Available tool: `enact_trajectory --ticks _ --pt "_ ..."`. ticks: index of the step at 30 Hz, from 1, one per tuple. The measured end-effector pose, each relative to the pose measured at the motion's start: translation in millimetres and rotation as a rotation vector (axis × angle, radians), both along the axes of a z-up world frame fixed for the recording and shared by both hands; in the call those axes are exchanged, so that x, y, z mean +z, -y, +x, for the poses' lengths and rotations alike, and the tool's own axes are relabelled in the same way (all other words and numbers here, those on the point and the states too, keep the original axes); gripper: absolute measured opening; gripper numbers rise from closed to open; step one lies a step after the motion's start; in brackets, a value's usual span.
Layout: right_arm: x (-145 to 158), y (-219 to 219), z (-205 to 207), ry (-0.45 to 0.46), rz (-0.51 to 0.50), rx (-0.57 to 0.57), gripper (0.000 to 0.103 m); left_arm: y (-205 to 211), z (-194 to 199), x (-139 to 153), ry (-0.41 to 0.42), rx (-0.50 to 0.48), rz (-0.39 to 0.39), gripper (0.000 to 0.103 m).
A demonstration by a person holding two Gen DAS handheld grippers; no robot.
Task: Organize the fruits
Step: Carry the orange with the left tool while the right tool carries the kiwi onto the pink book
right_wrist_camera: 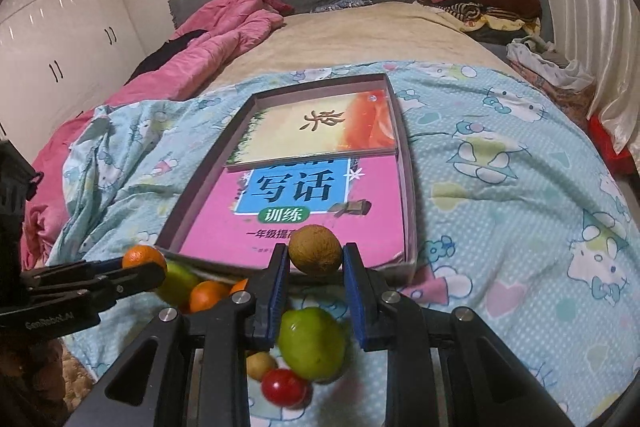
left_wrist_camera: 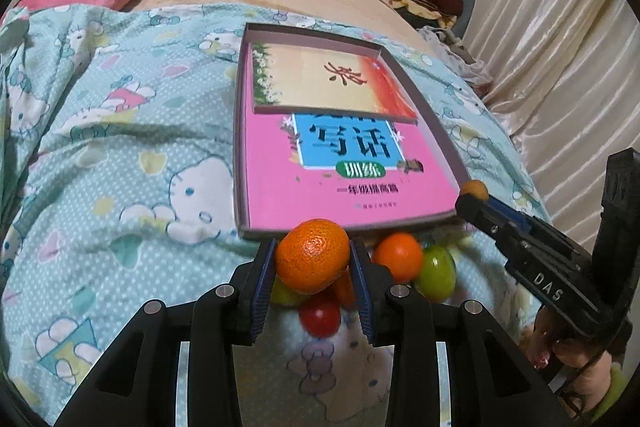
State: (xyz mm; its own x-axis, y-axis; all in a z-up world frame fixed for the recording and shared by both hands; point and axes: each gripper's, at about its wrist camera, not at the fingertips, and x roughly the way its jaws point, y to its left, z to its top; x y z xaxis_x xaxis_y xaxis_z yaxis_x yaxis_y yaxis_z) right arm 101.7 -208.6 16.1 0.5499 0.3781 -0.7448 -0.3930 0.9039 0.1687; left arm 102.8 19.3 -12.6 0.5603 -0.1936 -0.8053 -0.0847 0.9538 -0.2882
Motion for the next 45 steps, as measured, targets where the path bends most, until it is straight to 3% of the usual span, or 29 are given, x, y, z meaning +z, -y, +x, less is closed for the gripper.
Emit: enact_trajectory --ticks 5,9,28,45 --pt "-4 -4 14 0.011 -0.027 0.005 0.028 2 15 0 0.007 0.008 0.003 0.037" --pt "-10 -6 21 -0.001 -0.037 0.004 0.028 8 23 0 0.025 0.008 0.069 0.037" --pt "-25 -8 32 -0.027 -0.083 0.013 0.028 9 55 -21 0.010 0.005 0.103 0.037" --pt "-27 -8 33 0.024 -0.167 -0.020 0.028 4 60 -33 0.005 0.017 0.125 0.037"
